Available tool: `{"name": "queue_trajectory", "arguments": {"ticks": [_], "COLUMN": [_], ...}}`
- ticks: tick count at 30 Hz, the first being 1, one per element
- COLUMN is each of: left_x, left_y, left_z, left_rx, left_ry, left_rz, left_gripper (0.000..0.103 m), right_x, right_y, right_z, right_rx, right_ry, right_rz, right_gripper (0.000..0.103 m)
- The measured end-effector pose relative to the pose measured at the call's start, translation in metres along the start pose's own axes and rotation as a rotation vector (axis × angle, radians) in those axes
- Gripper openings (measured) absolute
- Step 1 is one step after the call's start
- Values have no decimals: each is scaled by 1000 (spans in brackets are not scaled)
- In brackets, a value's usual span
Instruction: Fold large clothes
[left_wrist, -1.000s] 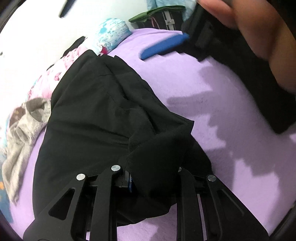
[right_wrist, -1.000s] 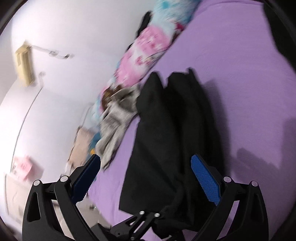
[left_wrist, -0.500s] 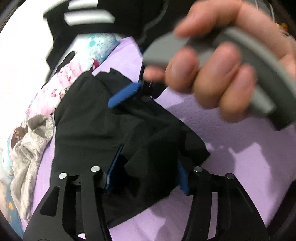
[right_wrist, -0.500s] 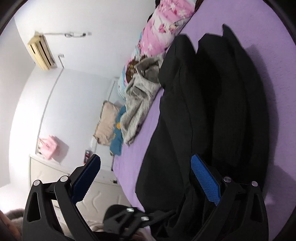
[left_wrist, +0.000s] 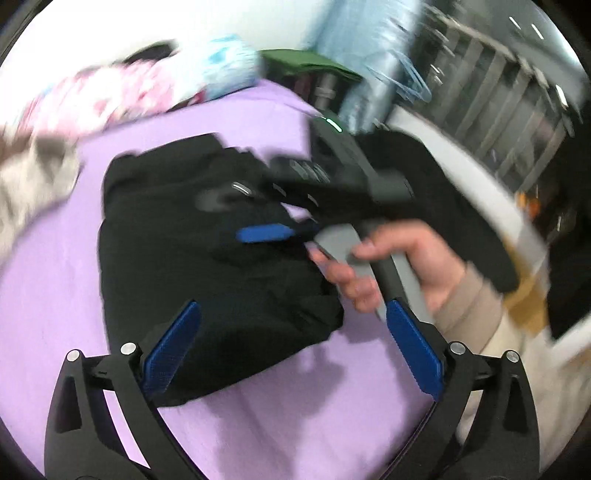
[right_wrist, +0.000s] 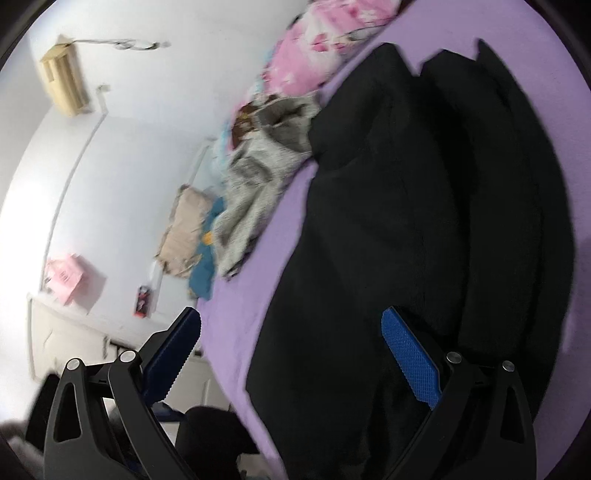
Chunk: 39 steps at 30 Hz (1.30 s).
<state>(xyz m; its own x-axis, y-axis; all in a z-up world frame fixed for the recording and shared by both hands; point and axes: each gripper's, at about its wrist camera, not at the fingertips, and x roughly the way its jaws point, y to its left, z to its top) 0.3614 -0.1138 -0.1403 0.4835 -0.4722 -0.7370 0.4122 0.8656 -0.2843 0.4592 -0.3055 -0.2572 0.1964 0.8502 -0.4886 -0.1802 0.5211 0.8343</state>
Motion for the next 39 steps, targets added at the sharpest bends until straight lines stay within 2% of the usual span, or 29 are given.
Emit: {"name": "queue_trajectory", "arguments": {"ticks": [2, 5, 7, 10, 15, 17, 20, 24, 27, 35, 39], "left_x": [-7, -8, -9, -1, 19, 21, 24, 34, 41, 59, 72], "left_y": [28, 56, 77, 102, 146, 152, 151, 157, 162, 195, 217], "left_z": [11, 18, 21, 26, 25, 24, 22, 21, 20, 17, 15], "left_rx": [-82, -149, -201, -233, -320, -309, -253, -253, -265, -315, -391], "left_ry": [-27, -23, -22, -11, 40, 45, 36, 50, 61, 105, 133], "left_rz": [19, 51, 76, 136, 148, 175, 224, 230, 221, 201, 121], "left_gripper": [96, 97, 97, 97, 97, 97, 97, 97, 97, 97, 97], "right_x": [3, 3, 4, 4, 2, -5, -20, -37, -53, -62, -60], "right_y": [-9, -23, -31, -37, -31, -24, -19, -20, -24, -35, -52], "right_z": [0, 0, 0, -1, 0, 2, 5, 8, 5, 4, 3], "right_rx": [19, 74, 92, 98, 83, 64, 50, 48, 45, 34, 59], "right_ry": [-8, -26, -29, -26, -16, -27, -55, -88, -115, -125, -108], "right_rz": [-83, -107, -132, -156, -160, -151, -136, -166, -228, -293, -296], "right_gripper": [96, 95, 89, 87, 88, 96, 97, 97, 97, 97, 97]}}
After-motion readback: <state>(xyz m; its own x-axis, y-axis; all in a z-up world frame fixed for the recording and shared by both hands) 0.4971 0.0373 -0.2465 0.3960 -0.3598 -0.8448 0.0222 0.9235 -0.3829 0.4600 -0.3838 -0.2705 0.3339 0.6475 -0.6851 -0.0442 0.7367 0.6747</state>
